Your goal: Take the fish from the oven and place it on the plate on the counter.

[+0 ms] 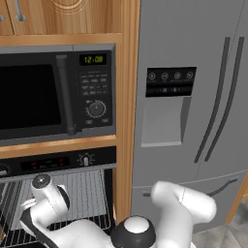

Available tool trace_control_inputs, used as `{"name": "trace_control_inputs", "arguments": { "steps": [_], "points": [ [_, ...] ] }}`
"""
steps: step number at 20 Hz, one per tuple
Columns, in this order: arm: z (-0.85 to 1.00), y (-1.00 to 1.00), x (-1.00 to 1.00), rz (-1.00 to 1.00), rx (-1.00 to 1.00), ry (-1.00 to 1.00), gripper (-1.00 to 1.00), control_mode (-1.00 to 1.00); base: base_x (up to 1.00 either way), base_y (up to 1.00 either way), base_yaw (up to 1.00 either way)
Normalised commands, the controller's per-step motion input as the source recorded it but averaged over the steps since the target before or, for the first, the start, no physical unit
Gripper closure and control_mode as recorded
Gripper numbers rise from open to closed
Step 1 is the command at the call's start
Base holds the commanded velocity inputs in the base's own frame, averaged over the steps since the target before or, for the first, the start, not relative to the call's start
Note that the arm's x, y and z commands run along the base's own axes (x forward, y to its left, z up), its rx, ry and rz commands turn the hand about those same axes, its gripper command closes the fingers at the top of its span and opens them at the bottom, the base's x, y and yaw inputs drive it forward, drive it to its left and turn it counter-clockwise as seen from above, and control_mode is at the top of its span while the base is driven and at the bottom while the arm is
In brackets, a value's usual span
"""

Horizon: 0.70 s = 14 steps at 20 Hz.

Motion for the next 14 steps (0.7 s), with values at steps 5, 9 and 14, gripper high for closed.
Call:
{"name": "trace_control_inputs", "arguments": {
  "steps": [5, 9, 14],
  "points": [
    [-0.25, 0.36, 0.44, -0.01, 0.00, -0.02, -1.00, -1.00, 0.00, 0.00, 0.00],
    [-0.40, 0.08, 0.65, 0.00, 0.00, 0.11, -1.00, -1.00, 0.00, 0.00, 0.00],
    [-0.56, 0.00, 0.69, 0.12, 0.01, 0.09, -1.00, -1.00, 0.00, 0.00, 0.00]
  ]
}}
